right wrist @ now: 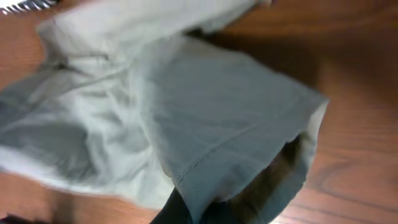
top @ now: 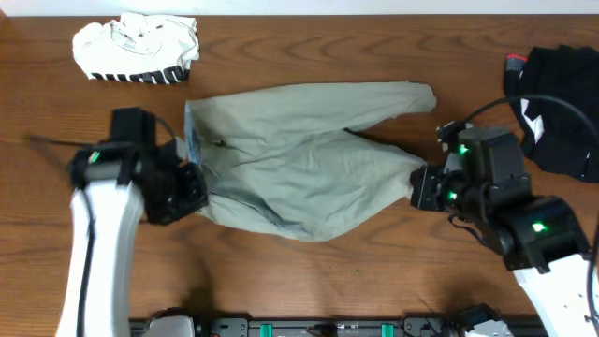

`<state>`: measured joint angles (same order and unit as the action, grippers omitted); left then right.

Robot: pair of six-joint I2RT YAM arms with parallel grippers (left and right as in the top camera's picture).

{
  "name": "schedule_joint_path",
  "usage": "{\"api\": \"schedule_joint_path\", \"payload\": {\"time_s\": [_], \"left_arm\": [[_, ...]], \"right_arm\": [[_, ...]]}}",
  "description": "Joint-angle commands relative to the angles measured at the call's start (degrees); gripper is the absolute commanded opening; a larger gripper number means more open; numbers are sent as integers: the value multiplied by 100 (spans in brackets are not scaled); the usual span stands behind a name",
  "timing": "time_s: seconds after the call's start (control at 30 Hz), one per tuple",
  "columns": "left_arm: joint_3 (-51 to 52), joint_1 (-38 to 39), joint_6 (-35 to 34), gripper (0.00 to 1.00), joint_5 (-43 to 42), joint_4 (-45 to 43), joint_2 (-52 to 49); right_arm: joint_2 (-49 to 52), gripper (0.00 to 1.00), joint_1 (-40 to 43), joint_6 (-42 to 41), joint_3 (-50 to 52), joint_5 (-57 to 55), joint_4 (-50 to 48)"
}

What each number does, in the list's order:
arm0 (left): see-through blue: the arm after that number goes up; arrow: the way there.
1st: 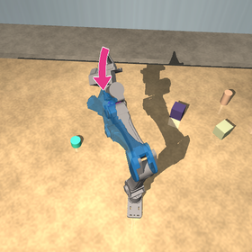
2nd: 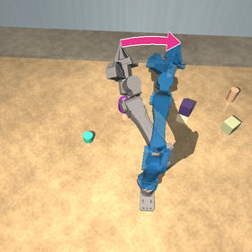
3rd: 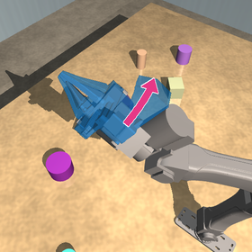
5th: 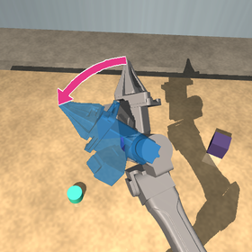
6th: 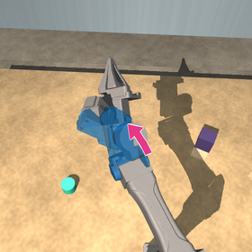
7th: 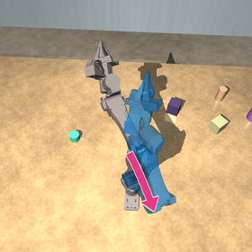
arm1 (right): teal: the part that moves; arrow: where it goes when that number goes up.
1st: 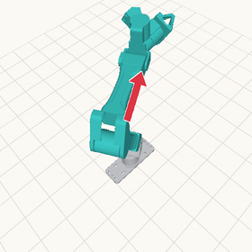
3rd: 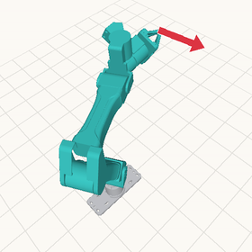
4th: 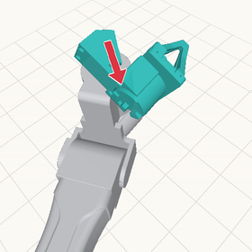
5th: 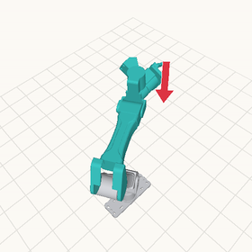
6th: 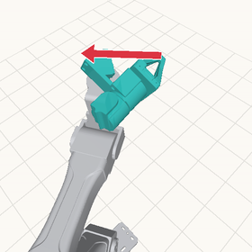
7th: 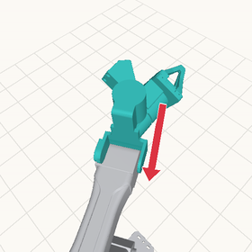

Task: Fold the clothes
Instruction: 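Lift the pants high with both grippers and swing them forward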

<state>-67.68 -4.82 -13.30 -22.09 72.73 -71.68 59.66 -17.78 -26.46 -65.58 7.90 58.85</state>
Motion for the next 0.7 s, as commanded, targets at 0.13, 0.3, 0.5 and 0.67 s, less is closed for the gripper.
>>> {"api": "schedule_joint_path", "payload": {"time_s": [0.13,0.3,0.5,0.67], "left_arm": [[-1200,-26,-96,6,22,852,1276],[-1720,-26,-205,6,20,1314,1438],[-1768,-26,-201,6,22,1587,1355],[-2116,-26,-201,6,22,977,1172]], "right_arm": [[-105,1,57,251,-1119,-470,551],[-105,1,59,205,-1274,-496,1012],[-127,1,70,79,-1408,-758,1051],[-50,1,160,90,-1674,-772,592]]}}
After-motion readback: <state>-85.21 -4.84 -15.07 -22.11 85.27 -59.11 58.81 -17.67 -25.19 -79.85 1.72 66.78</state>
